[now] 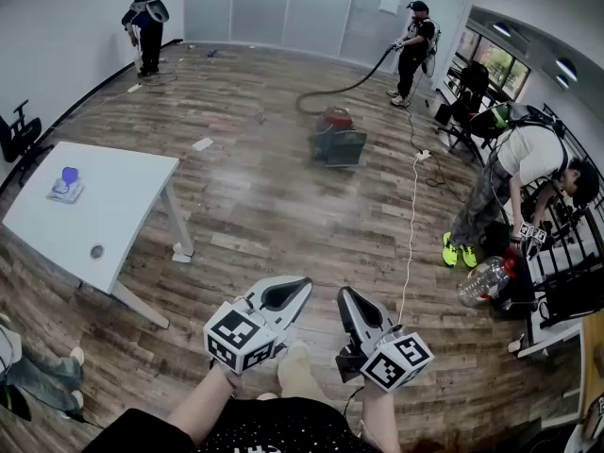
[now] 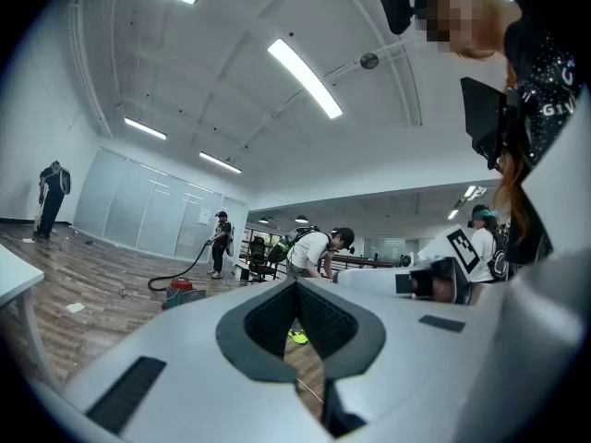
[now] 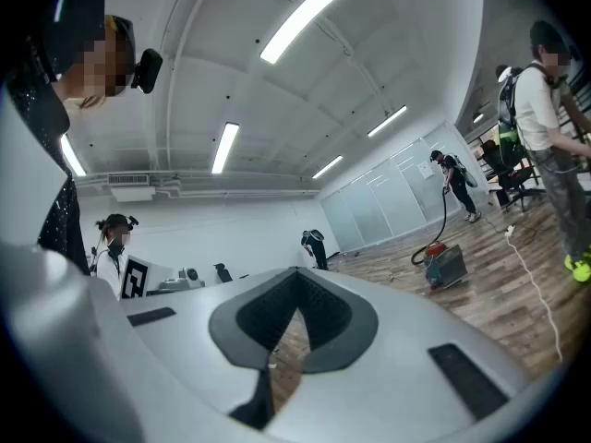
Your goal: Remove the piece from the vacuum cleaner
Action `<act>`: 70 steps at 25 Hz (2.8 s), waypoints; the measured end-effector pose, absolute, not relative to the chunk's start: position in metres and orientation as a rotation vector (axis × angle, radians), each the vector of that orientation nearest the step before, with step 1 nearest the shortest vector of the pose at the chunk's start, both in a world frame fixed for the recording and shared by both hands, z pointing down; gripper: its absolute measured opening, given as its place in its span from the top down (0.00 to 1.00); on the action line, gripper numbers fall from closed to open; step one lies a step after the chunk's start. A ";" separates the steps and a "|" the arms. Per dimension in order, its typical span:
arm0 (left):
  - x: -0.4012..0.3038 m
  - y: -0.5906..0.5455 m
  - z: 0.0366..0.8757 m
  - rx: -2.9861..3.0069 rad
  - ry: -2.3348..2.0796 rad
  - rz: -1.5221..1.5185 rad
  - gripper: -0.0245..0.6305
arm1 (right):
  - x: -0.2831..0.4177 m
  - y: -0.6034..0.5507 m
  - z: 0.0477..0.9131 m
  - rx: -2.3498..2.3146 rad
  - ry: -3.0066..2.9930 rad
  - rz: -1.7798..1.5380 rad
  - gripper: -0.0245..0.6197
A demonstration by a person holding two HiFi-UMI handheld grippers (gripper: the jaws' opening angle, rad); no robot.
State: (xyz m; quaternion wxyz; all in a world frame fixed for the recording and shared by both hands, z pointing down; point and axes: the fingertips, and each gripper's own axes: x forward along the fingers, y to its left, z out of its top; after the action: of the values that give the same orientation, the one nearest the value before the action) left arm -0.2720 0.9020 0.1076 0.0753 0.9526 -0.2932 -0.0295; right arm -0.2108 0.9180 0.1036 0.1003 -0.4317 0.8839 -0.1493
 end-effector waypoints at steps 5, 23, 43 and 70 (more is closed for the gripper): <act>-0.268 0.859 0.113 2.838 -0.906 -0.095 0.95 | -0.200 0.873 0.108 -1.268 2.608 -0.453 0.95; -0.199 0.628 0.107 2.834 -0.984 -0.114 0.95 | -0.116 0.638 0.102 -1.279 2.641 -0.421 0.95; -0.154 0.486 0.131 2.784 -1.016 -0.050 0.95 | -0.063 0.498 0.131 -1.293 2.630 -0.523 0.95; -0.071 0.101 0.115 2.869 -0.816 0.000 0.95 | 0.015 0.119 0.115 -1.416 2.530 -0.489 0.95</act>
State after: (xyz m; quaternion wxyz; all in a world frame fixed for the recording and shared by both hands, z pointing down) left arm -0.0713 0.1011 0.1154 0.0793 0.9588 -0.2728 0.0001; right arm 0.0149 0.1187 0.1152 0.1004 -0.4792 0.8561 -0.1653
